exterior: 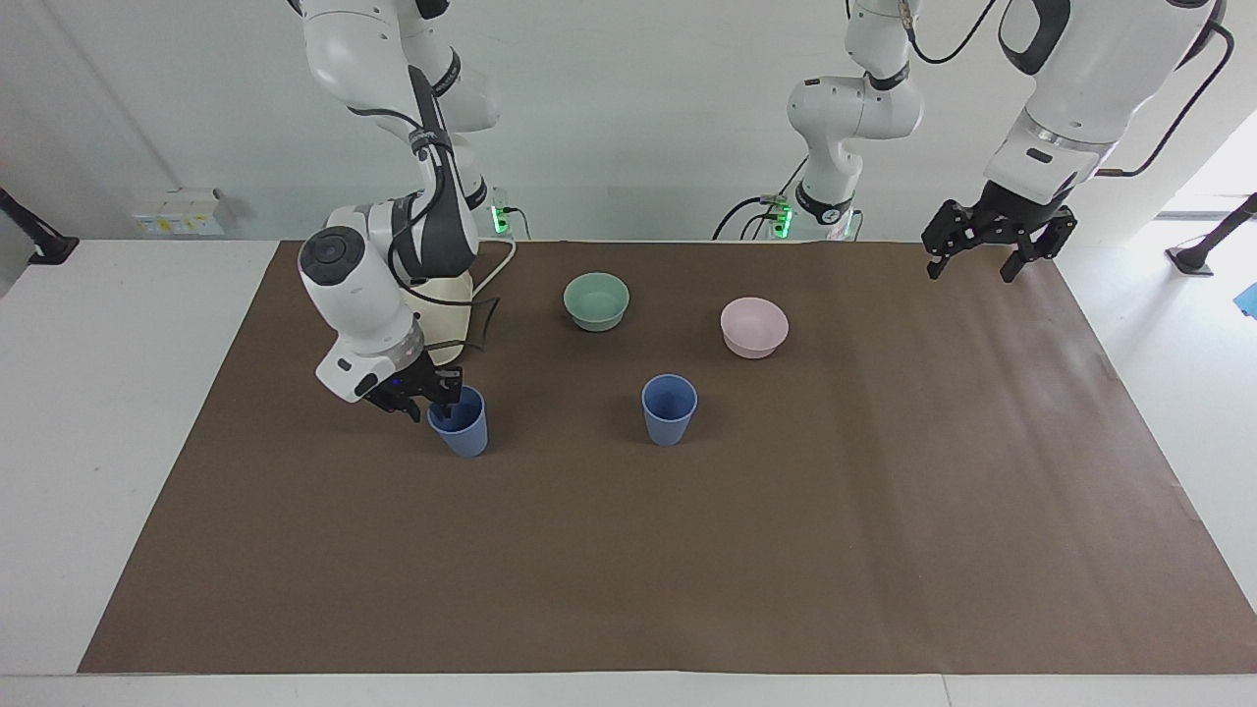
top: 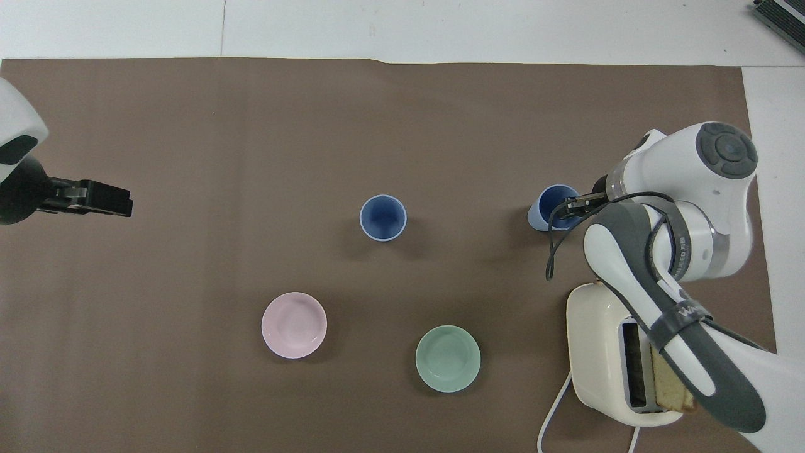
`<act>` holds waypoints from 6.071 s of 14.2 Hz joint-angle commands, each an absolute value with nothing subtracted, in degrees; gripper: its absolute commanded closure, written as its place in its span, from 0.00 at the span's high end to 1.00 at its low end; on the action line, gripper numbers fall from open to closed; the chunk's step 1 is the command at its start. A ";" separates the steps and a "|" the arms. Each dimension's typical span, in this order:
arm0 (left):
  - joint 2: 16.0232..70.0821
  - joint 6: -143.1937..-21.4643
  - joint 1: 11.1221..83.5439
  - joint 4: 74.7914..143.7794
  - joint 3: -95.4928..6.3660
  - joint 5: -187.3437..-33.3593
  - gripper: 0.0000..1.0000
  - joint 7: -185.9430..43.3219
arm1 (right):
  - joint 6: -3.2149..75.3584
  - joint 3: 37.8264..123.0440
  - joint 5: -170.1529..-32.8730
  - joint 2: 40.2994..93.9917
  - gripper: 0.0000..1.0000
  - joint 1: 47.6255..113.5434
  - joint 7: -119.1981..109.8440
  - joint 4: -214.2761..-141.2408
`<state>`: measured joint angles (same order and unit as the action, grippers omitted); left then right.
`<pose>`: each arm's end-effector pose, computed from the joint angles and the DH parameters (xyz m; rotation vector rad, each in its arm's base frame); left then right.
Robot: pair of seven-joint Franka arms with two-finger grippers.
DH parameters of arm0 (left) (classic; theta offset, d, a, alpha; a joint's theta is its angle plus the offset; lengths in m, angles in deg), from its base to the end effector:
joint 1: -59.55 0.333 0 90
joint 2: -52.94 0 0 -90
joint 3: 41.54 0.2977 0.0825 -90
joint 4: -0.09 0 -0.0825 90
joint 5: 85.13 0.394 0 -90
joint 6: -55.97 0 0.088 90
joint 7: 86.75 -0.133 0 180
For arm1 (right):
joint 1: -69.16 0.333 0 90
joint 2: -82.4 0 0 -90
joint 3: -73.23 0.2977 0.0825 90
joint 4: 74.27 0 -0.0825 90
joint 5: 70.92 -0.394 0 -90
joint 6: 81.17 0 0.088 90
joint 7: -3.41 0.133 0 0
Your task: Stack blue cups with both arms
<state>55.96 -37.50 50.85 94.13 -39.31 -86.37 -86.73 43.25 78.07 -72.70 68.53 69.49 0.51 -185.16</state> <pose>0.5519 -0.0649 0.5810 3.1100 -0.1739 0.0643 0.6069 0.0557 0.3124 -3.0902 -0.1869 0.0095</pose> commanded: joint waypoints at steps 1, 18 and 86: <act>56.54 -35.88 50.58 93.78 -39.60 -85.92 1.00 -87.10 | 43.98 78.16 -73.74 68.16 0.00 69.25 -1.16 -185.11; 58.65 -27.27 51.29 88.07 -38.99 -85.92 1.00 -87.64 | 25.35 79.39 -76.97 67.20 0.00 88.40 34.50 -162.61; 58.65 -25.33 51.29 87.80 -39.07 -85.92 1.00 -87.28 | 13.59 78.51 -69.45 71.33 1.00 70.13 9.58 -156.29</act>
<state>57.93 -26.24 50.90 87.50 -38.91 -86.37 -86.83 17.24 77.84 -71.42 70.78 72.11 13.24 -158.95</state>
